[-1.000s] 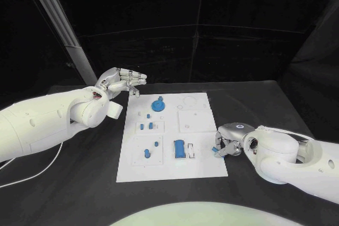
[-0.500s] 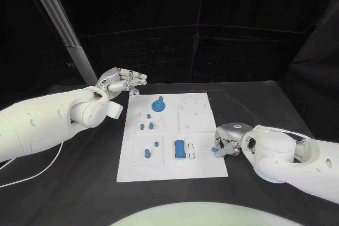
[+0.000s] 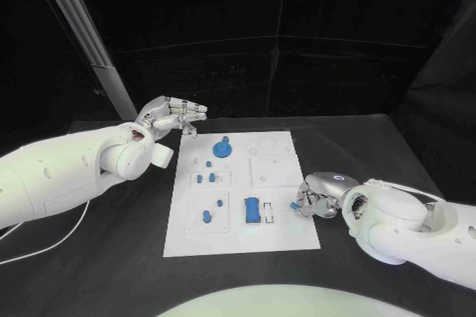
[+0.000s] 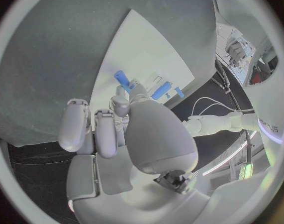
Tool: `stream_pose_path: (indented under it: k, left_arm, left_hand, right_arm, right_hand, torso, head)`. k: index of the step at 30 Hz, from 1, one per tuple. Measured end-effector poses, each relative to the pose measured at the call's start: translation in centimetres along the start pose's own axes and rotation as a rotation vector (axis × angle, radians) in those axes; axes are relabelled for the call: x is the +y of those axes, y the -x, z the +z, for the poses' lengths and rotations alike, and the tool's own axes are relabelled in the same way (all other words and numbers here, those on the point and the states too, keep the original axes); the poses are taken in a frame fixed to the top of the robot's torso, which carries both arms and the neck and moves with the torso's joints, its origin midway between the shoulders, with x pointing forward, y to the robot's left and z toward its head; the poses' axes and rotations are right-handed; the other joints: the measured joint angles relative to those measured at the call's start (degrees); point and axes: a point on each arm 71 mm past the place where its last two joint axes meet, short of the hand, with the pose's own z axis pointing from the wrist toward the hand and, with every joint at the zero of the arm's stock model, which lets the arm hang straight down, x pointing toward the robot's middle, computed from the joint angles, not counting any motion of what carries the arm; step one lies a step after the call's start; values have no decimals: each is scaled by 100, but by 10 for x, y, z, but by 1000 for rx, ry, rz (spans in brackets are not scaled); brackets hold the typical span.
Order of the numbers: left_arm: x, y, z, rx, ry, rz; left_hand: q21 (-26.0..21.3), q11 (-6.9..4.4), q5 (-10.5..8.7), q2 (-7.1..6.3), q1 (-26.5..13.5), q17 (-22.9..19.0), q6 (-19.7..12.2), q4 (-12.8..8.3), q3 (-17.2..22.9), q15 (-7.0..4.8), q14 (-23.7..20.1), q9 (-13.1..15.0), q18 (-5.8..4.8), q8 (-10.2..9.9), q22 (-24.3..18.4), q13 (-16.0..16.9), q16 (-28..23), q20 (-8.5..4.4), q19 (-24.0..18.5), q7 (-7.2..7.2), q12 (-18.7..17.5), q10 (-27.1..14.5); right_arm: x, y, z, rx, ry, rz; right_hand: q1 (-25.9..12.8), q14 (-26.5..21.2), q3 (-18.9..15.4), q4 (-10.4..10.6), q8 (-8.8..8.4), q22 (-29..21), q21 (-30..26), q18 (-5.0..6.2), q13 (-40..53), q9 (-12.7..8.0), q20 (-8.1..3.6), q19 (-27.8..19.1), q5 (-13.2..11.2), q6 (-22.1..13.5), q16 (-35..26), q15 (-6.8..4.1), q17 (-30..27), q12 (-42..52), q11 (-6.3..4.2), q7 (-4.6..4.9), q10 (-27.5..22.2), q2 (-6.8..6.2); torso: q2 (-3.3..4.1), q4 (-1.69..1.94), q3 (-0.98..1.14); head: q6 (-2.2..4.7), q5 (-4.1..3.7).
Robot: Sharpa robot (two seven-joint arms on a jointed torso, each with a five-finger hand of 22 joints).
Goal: Assemble the parts on the task board
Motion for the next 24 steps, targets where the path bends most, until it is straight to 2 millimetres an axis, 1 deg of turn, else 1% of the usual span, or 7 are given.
stream_pose_path:
  k: [5,10,12,15,16,17,24]
  left_arm:
    - [0,0,0,0,0,0]
    - [0,0,0,1,1,0]
    - [0,0,0,1,1,0]
    - [0,-1,0,1,1,-1]
    - [0,-1,0,2,1,-1]
    - [0,-1,0,2,1,-1]
    - [0,-1,0,3,1,-1]
  left_hand:
    - [0,0,0,0,0,0,0,0,0,0,0,0,0,0,0,0,0,0,0,0,0,0]
    - [0,0,0,0,0,0,0,0,0,0,0,0,0,0,0,0,0,0,0,0,0,0]
    - [0,0,0,0,0,0,0,0,0,0,0,0,0,0,0,1,0,0,0,0,0,0]
    - [0,0,0,23,23,-6,0,16,16,0,0,0,0,0,1,1,0,0,0,0,0,0]
    - [0,0,0,23,23,-6,0,16,16,0,0,0,0,0,1,1,0,0,0,0,0,0]
    - [0,0,0,23,23,-6,0,16,16,0,0,0,0,0,1,1,0,0,0,0,0,0]
    - [0,0,0,23,23,-5,0,0,32,0,0,0,0,0,1,-5,0,0,0,0,0,0]
  right_arm:
    - [2,1,-1,-8,4,101]
    - [9,0,1,-7,15,183]
    - [11,0,3,-2,19,207]
    - [14,-2,6,14,20,245]
    - [15,-3,7,20,20,255]
    - [17,-4,9,28,21,267]
    - [25,-8,17,74,21,313]
  right_hand:
    - [-13,0,61,28,-56,19,0,0,20,-1,0,0,58,19,0,0,0,0,-8,18,9,-14]
    - [-125,0,99,66,-96,38,25,0,27,-1,1,0,86,78,0,0,0,-7,4,22,22,-125]
    - [-172,0,134,126,-119,47,25,0,37,-1,1,0,168,86,0,0,0,24,-2,22,45,-172]
    - [-277,0,149,251,-147,82,59,-16,108,-1,-20,21,468,157,29,-1,0,57,-1,9,83,-250]
    - [-337,0,151,298,-170,92,64,-84,127,1,-20,21,554,178,29,-1,0,77,-18,-10,102,-247]
    - [-358,0,160,321,-182,102,64,-93,137,3,-20,21,607,198,29,-1,0,96,-18,-9,103,-237]
    - [-492,22,189,448,-187,163,97,-92,166,50,-40,41,735,312,72,-23,0,122,-48,-38,173,-245]
  torso:
    - [5,-1,0]
    - [5,-1,-1]
    - [6,-1,-2]
    - [6,-1,-3]
    - [7,-1,-3]
    - [7,-1,-3]
    - [7,-1,-6]
  head:
    - [-11,15]
    - [-23,21]
    - [-26,22]
    - [-35,24]
    - [-40,24]
    - [-43,24]
    - [-63,23]
